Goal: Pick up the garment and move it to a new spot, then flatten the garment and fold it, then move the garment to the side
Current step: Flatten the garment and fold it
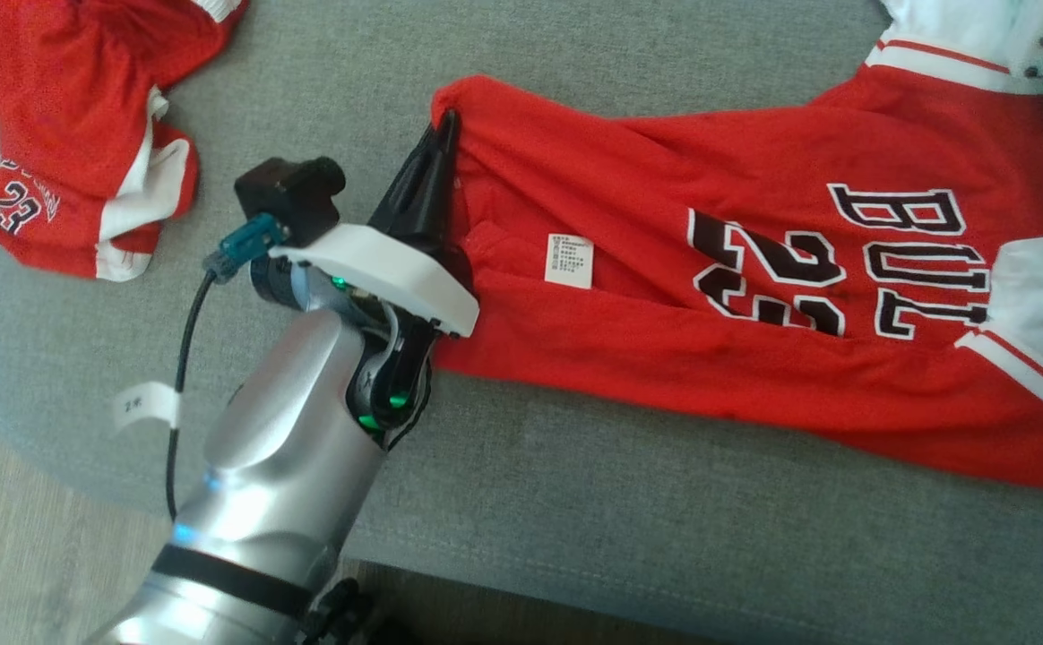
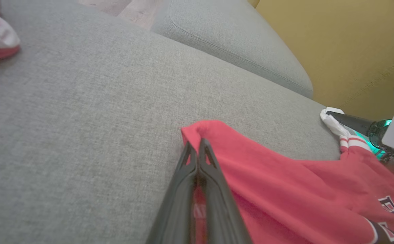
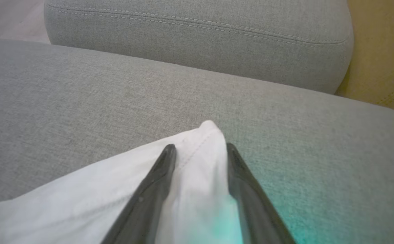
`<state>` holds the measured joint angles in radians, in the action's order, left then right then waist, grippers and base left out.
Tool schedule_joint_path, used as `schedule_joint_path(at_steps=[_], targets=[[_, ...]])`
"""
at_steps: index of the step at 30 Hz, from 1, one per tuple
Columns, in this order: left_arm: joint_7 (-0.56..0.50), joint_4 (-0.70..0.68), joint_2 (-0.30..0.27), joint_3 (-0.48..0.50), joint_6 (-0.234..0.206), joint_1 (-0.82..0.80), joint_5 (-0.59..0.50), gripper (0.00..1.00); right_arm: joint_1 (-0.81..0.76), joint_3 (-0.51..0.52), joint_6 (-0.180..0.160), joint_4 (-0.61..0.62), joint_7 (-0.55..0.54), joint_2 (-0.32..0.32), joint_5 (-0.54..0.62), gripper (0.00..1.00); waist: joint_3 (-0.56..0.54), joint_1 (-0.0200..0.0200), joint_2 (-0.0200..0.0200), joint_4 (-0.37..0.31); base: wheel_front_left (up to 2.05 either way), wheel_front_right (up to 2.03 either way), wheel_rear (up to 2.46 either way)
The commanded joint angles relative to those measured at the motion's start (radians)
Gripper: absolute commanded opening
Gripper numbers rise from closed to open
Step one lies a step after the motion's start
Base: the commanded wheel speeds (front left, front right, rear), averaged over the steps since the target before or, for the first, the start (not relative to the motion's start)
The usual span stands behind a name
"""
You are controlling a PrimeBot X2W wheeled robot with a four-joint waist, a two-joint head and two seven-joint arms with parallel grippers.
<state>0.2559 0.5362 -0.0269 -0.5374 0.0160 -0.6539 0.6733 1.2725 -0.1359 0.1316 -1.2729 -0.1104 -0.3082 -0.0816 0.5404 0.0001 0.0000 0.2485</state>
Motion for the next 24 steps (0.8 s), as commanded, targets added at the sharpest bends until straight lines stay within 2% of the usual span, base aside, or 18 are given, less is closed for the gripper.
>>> schedule_joint_path(at_steps=[1, 4, 9, 17, 21, 24], targets=[[0.006, -0.033, -0.023, 0.026, -0.009, -0.033, 0.009, 0.00, 0.022, -0.019, -0.001, 0.011, -0.011, 0.005, 0.024, 0.00, 0.006, -0.0001, 0.0000, 0.003, 0.00, 0.00, 0.00], [0.006, -0.032, -0.023, 0.024, -0.008, -0.038, 0.010, 0.00, 0.027, -0.022, -0.001, 0.009, -0.007, 0.004, 0.036, 0.00, 0.009, -0.0001, 0.0000, 0.005, 0.00, 0.00, 0.00], [0.006, -0.040, -0.023, 0.042, -0.011, -0.072, -0.007, 0.00, 0.057, 0.011, -0.001, 0.025, 0.082, -0.029, 0.068, 0.00, 0.015, -0.0001, 0.0000, 0.003, 0.00, 0.00, 0.00], [0.006, -0.014, -0.023, 0.121, -0.006, -0.131, -0.064, 0.00, 0.085, 0.158, -0.001, 0.054, 0.230, -0.073, 0.156, 0.00, 0.006, -0.0001, 0.0000, -0.032, 0.00, 0.00, 0.00], [0.006, 0.027, -0.023, 0.170, 0.005, -0.147, -0.107, 0.00, 0.079, 0.239, -0.001, 0.069, 0.293, -0.054, 0.191, 0.00, -0.001, -0.0001, 0.0000, -0.069, 0.00, 0.00, 0.00], [0.006, 0.062, -0.023, 0.210, 0.022, -0.147, -0.144, 0.00, 0.067, 0.283, -0.001, 0.083, 0.334, -0.016, 0.200, 0.00, -0.010, -0.0001, 0.0000, -0.104, 0.00, 0.00, 0.00]])
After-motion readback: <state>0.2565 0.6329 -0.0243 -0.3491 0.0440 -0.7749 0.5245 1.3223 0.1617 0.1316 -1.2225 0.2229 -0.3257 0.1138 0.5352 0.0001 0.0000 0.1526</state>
